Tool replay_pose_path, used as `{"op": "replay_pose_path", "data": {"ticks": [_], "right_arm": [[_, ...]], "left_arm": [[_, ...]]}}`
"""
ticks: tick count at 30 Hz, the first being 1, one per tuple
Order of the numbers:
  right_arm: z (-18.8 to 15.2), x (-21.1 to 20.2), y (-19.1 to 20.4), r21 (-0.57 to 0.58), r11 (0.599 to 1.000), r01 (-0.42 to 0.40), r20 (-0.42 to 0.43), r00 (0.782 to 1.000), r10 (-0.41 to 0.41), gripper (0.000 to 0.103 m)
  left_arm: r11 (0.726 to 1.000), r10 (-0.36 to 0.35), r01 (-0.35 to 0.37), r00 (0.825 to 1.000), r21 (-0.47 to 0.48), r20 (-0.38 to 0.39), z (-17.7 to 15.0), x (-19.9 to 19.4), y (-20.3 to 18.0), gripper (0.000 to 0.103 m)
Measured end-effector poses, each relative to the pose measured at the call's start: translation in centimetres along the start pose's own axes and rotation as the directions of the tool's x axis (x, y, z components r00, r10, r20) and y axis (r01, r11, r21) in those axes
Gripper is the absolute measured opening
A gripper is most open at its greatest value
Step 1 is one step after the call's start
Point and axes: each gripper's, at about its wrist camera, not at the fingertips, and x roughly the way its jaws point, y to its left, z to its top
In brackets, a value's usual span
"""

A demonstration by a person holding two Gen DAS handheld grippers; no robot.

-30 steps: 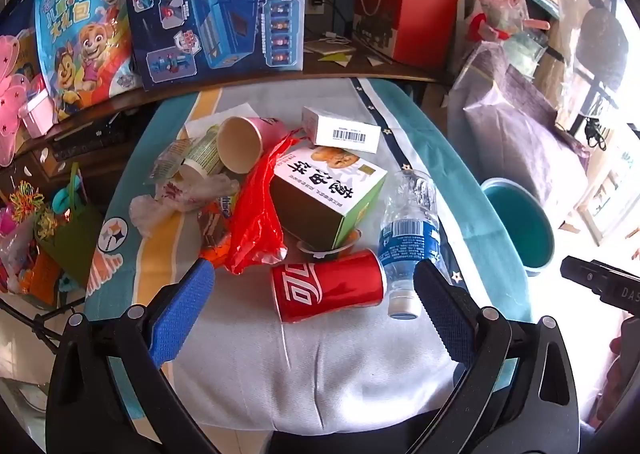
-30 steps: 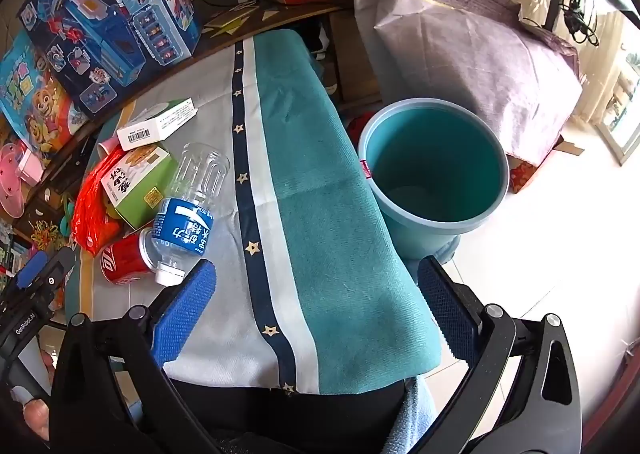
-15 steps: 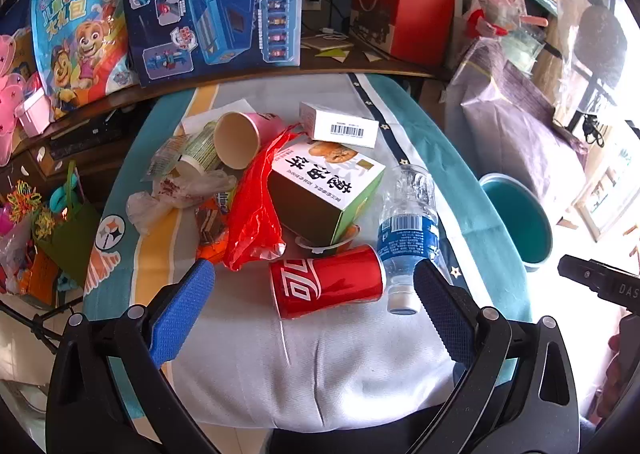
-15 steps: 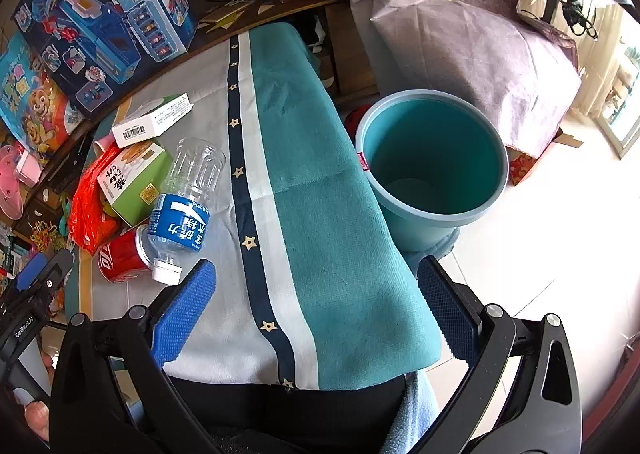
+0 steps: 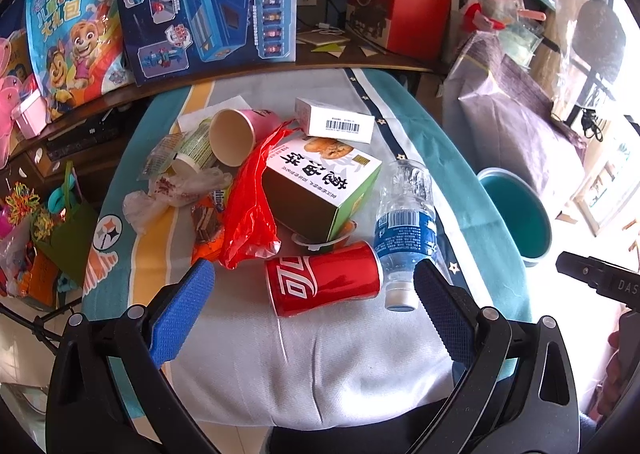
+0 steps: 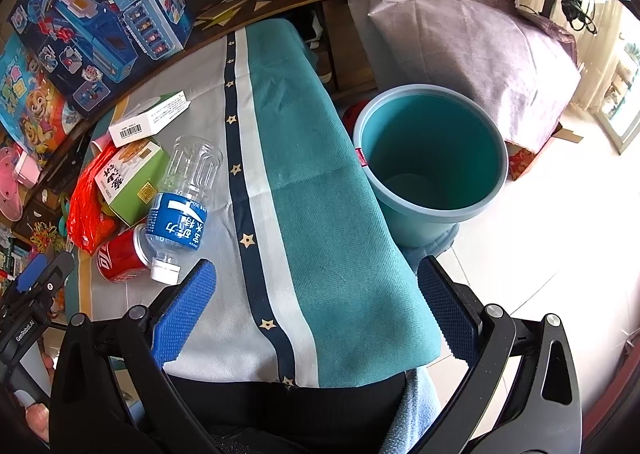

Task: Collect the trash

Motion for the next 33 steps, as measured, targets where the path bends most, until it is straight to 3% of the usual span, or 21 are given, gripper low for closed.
{"op": "replay_pose_path", "data": {"ticks": [26,33], "right_arm": [[0.1,0.7,0.3,0.000,1.000,0.009,-0.033,0.999,-0.009,0.097],[-0.1,1.0,0.4,-0.002,1.000,0.017,-0.041,0.999,-0.017,0.097]], "left_arm": [[1.000,-0.022,0.022,0.999,0.014,-0.044,-0.2,1.0,0.2,0.099],[0.985,-0.035,0.040,0.999,0.169,-0.029,0.4,1.6,1.2,0.099]]}}
